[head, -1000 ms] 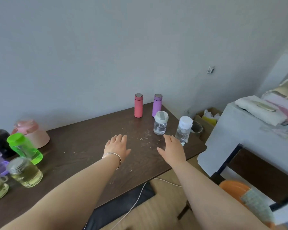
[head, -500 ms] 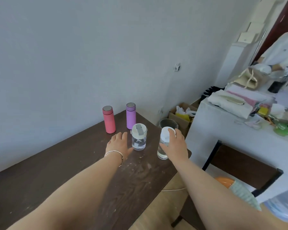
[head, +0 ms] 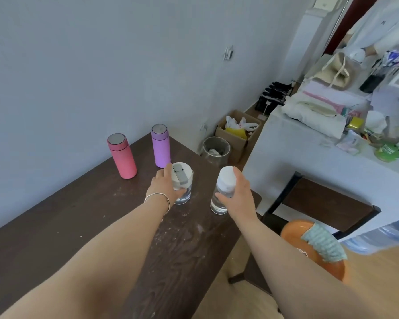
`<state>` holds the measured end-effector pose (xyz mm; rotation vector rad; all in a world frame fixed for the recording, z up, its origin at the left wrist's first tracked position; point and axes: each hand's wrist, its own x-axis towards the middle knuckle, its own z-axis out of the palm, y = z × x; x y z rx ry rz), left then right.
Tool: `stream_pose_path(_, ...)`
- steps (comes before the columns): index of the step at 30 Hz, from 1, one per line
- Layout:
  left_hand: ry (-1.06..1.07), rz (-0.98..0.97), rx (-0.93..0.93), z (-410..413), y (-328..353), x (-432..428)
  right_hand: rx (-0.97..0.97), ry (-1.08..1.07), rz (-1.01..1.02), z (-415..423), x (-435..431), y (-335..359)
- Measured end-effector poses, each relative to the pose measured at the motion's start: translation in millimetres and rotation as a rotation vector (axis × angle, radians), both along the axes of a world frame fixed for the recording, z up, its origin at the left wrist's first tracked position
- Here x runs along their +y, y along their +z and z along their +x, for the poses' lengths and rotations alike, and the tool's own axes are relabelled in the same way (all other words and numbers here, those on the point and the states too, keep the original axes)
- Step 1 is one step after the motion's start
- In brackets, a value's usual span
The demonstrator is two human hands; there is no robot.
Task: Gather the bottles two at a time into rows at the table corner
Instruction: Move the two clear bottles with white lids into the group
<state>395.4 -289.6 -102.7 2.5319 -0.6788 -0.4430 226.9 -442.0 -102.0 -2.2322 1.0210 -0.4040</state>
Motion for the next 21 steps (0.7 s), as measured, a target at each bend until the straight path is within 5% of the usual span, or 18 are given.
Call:
stream_pose_path(8, 0.058, -0.326, 0.099, 4.5, -23.7, -4.4, -0.11, -0.011, -0.004, -2.5, -4.0, -8.2)
stream_pose_path(21, 0.133, -0.378, 0.129, -31.0, -13.9, 22.0, -0.097, 0.018, -0.007, -15.8, 5.1, -0.3)
